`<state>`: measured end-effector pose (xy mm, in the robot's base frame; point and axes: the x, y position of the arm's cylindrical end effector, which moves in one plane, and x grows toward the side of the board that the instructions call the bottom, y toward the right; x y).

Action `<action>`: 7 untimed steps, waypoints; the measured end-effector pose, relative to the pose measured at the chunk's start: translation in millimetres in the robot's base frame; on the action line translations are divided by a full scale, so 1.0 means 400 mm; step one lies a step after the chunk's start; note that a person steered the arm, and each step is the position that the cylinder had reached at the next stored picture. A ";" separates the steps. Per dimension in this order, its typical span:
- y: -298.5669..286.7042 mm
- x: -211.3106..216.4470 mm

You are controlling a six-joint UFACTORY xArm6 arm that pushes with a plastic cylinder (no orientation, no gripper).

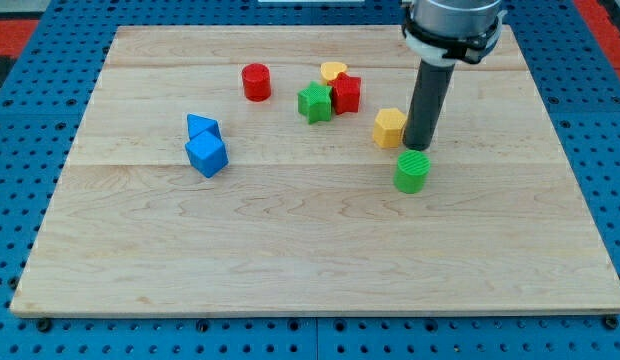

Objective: Place the hexagon to the right of the heart

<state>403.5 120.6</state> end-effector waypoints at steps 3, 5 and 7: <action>-0.139 0.058; -0.013 -0.215; 0.073 -0.051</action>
<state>383.2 149.9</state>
